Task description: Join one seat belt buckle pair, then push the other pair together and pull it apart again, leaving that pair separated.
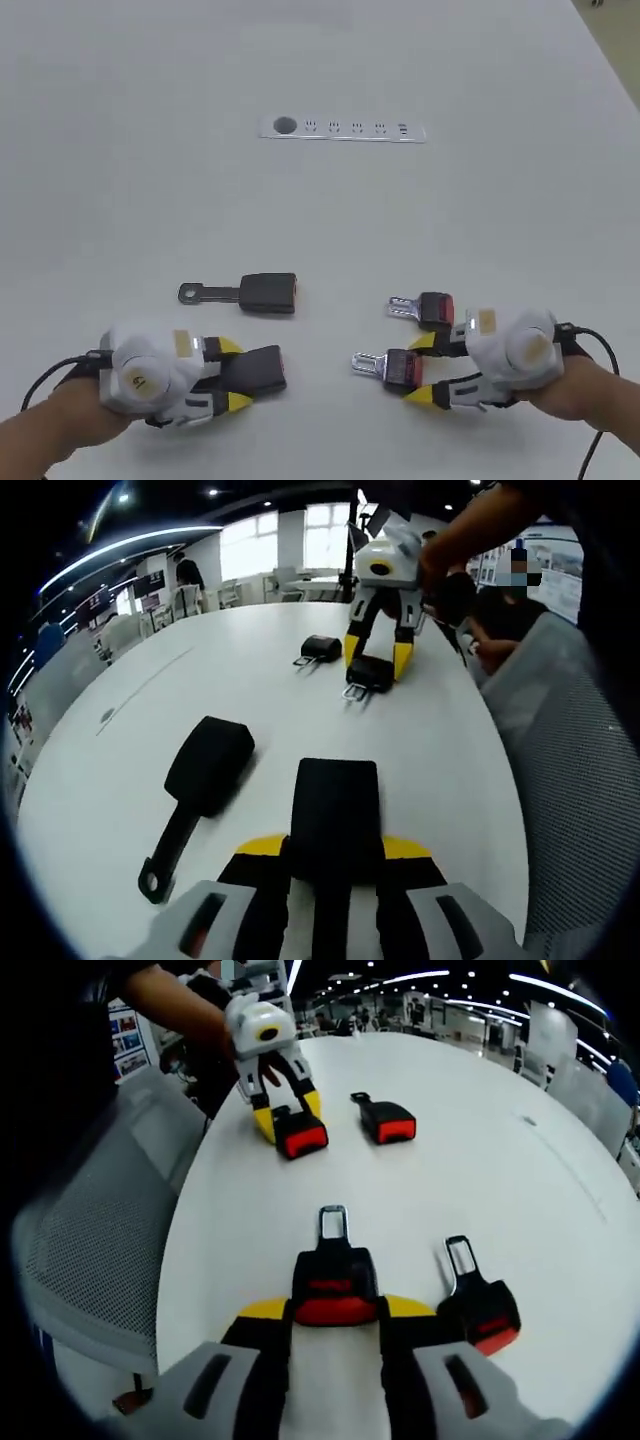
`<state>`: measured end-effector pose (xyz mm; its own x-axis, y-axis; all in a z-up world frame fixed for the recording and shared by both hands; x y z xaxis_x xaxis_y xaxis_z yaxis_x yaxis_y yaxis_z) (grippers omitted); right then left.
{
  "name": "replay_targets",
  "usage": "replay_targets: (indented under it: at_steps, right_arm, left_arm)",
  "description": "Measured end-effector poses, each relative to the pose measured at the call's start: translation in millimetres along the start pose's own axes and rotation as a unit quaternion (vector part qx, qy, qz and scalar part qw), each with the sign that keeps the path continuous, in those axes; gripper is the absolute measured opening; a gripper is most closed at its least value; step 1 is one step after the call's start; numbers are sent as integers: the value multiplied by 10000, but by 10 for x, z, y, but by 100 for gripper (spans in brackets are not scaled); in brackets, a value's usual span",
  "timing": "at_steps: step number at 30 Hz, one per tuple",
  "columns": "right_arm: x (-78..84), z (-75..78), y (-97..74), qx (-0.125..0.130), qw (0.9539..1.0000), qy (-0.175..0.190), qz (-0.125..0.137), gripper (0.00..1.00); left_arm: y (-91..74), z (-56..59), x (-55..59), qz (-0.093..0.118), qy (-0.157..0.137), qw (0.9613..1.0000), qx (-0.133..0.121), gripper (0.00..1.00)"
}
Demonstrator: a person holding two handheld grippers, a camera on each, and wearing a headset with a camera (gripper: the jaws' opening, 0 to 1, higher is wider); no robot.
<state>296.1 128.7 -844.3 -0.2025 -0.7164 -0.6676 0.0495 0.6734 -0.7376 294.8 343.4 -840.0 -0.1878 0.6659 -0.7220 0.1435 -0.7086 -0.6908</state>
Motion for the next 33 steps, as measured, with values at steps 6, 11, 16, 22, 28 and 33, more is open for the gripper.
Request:
replay_targets:
  at_steps: [6,11,16,22,28,33]
  right_arm:
    - [4,-1,-7,-135,9998,-143,-64,35]
    - [28,-62,-14,-391,9979,-451,-237,35]
    - [32,-55,-13,-385,9981,-430,-222,35]
    - [20,-61,-11,-406,9981,-420,-184,35]
    - [-56,-88,56,-446,9980,-446,-86,35]
    - [-134,-112,143,-465,9978,-478,15,35]
  left_arm:
    - [9,-6,11,-203,352,9988,283,34]
    - [17,-12,5,-375,539,9968,466,34]
    - [19,-15,21,-377,535,9967,477,34]
    - [23,-17,23,-425,587,9960,516,34]
    - [24,-17,28,-465,633,9953,560,34]
    - [26,-15,30,-482,637,9952,565,34]
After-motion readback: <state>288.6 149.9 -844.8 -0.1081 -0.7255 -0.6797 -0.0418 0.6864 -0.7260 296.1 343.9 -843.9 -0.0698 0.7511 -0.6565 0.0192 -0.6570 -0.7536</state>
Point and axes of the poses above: the centre of the closed fingertips' face, and the gripper's own axes: y roughly forward along the fingers, z roughly to its right, x roughly out of its underside, the point moved 2 cm from there along -y, roughly backward along the fingers, and after that the axes turned 3 degrees about z, right-handed, at the moved point
